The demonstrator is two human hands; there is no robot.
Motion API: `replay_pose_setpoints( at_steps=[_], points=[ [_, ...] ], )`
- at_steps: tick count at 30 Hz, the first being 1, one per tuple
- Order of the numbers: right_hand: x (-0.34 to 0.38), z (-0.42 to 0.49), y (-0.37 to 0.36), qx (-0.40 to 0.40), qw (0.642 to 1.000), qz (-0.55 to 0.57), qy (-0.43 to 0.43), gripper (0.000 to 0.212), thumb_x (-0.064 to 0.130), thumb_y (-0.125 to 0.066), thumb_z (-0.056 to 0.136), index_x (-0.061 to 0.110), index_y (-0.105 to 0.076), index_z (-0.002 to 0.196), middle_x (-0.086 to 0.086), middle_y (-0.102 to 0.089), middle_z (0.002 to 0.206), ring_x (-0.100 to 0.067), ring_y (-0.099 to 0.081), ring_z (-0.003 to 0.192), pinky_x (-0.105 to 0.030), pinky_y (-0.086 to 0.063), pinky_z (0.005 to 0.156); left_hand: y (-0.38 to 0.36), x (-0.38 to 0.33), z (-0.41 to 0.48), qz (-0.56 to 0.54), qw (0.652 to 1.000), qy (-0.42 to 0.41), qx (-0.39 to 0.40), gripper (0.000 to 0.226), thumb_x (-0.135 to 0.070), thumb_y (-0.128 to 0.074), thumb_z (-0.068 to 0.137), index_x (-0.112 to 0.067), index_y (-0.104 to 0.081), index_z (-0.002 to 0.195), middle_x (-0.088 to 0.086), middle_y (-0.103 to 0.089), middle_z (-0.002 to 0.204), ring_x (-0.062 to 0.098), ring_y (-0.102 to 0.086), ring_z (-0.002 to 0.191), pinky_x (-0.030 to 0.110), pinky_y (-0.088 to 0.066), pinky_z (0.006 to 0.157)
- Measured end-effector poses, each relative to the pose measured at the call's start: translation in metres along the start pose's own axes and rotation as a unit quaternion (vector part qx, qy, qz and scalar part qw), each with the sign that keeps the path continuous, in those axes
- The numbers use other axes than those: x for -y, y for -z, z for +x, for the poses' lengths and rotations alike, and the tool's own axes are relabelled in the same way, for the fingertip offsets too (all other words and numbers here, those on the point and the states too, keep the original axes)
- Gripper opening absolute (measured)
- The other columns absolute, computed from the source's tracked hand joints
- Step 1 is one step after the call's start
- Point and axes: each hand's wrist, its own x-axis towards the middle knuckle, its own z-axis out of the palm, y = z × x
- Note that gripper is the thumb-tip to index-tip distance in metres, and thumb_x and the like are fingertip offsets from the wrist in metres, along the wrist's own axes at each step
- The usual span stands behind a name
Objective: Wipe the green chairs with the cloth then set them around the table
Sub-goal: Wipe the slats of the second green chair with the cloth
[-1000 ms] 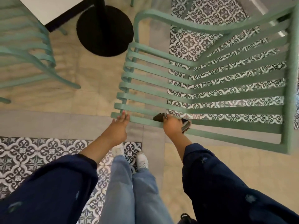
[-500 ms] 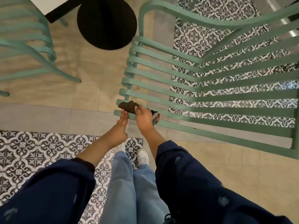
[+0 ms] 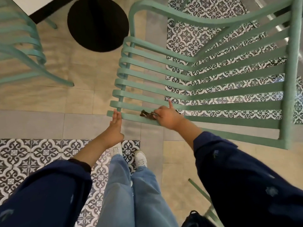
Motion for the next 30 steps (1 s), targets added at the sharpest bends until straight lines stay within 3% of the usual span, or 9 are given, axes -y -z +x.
replay_pose_setpoints(
  at_steps=[3, 6, 8, 11, 17, 21, 25, 27, 30],
  points=[
    [-0.029, -0.008, 0.021, 0.073, 0.994, -0.011, -0.075, 0.034, 0.027, -0.032, 0.099, 0.011, -0.058, 0.114, -0.012, -0.062, 0.114, -0.024, -0.046, 0.123, -0.058, 0.009, 0.114, -0.001, 0.0, 0.002, 0.014, 1.0, 0.0, 0.0, 0.096, 0.005, -0.047, 0.084, -0.018, 0.025, 0.144, -0.001, 0.036, 0.151, 0.033, 0.011, 0.145, 0.038, -0.014, 0.117],
    [-0.054, -0.031, 0.029, 0.072, 0.989, -0.005, -0.13, 0.038, 0.022, -0.031, 0.101, 0.011, -0.049, 0.132, -0.01, -0.048, 0.137, -0.025, -0.042, 0.13, -0.054, -0.015, 0.116, -0.001, 0.002, 0.004, 0.02, 1.0, 0.0, 0.001, 0.099, 0.005, -0.047, 0.083, -0.019, 0.027, 0.143, -0.002, 0.038, 0.149, 0.033, 0.013, 0.145, 0.04, -0.013, 0.118],
    [-0.069, -0.046, 0.028, 0.057, 0.985, 0.023, -0.161, 0.038, 0.026, -0.032, 0.101, 0.009, -0.048, 0.131, -0.012, -0.049, 0.136, -0.028, -0.045, 0.127, -0.042, -0.032, 0.107, -0.003, 0.002, 0.005, 0.02, 1.0, -0.004, 0.0, 0.1, 0.007, -0.047, 0.082, -0.019, 0.028, 0.143, -0.002, 0.039, 0.149, 0.033, 0.013, 0.145, 0.04, -0.015, 0.117],
    [-0.086, -0.059, 0.014, 0.013, 0.976, 0.088, -0.2, 0.036, 0.027, -0.031, 0.102, 0.005, -0.053, 0.119, -0.019, -0.056, 0.123, -0.035, -0.053, 0.114, -0.039, -0.041, 0.094, -0.004, 0.002, 0.006, 0.027, 1.0, -0.005, -0.007, 0.098, 0.007, -0.047, 0.083, -0.016, 0.027, 0.143, 0.0, 0.038, 0.15, 0.034, 0.011, 0.145, 0.036, -0.021, 0.114],
    [-0.062, -0.062, -0.027, -0.098, 0.951, 0.068, -0.284, 0.037, 0.029, -0.028, 0.101, 0.013, -0.053, 0.124, -0.023, -0.054, 0.121, -0.039, -0.042, 0.119, -0.042, -0.019, 0.106, -0.004, 0.003, 0.007, 0.033, 0.999, -0.003, -0.017, 0.099, 0.008, -0.047, 0.082, -0.015, 0.028, 0.143, 0.0, 0.039, 0.149, 0.032, 0.006, 0.146, 0.03, -0.034, 0.103],
    [-0.042, -0.038, -0.04, -0.121, 0.948, 0.101, -0.276, 0.038, 0.031, -0.027, 0.101, 0.013, -0.056, 0.118, -0.023, -0.058, 0.117, -0.037, -0.046, 0.115, -0.043, -0.021, 0.107, -0.005, 0.005, 0.009, 0.028, 0.999, -0.012, -0.025, 0.1, 0.009, -0.047, 0.081, -0.015, 0.028, 0.143, 0.0, 0.041, 0.148, 0.031, 0.003, 0.147, 0.026, -0.037, 0.091],
    [-0.003, -0.023, -0.041, -0.156, 0.935, 0.155, -0.276, 0.04, 0.033, -0.027, 0.101, 0.016, -0.056, 0.122, -0.02, -0.054, 0.124, -0.037, -0.037, 0.123, -0.042, 0.002, 0.102, -0.007, 0.004, 0.01, 0.02, 0.999, -0.018, -0.031, 0.101, 0.011, -0.047, 0.081, -0.014, 0.029, 0.142, 0.001, 0.042, 0.147, 0.029, 0.005, 0.147, 0.022, -0.04, 0.081],
    [0.018, -0.015, -0.039, -0.158, 0.936, 0.18, -0.259, 0.041, 0.031, -0.027, 0.102, 0.014, -0.055, 0.125, -0.022, -0.053, 0.127, -0.036, -0.036, 0.125, -0.037, 0.001, 0.097, -0.006, 0.005, 0.011, 0.02, 0.999, -0.02, -0.031, 0.101, 0.012, -0.047, 0.08, -0.013, 0.029, 0.142, 0.002, 0.041, 0.148, 0.026, 0.003, 0.147, 0.018, -0.04, 0.076],
    [0.044, -0.001, -0.04, -0.159, 0.93, 0.221, -0.247, 0.041, 0.032, -0.027, 0.101, 0.014, -0.055, 0.124, -0.022, -0.053, 0.127, -0.037, -0.036, 0.124, -0.04, 0.0, 0.103, -0.005, 0.007, 0.012, 0.019, 0.999, -0.027, -0.032, 0.1, 0.013, -0.047, 0.08, -0.012, 0.027, 0.143, 0.003, 0.04, 0.148, 0.023, 0.007, 0.147, 0.019, -0.037, 0.082]
  ],
)
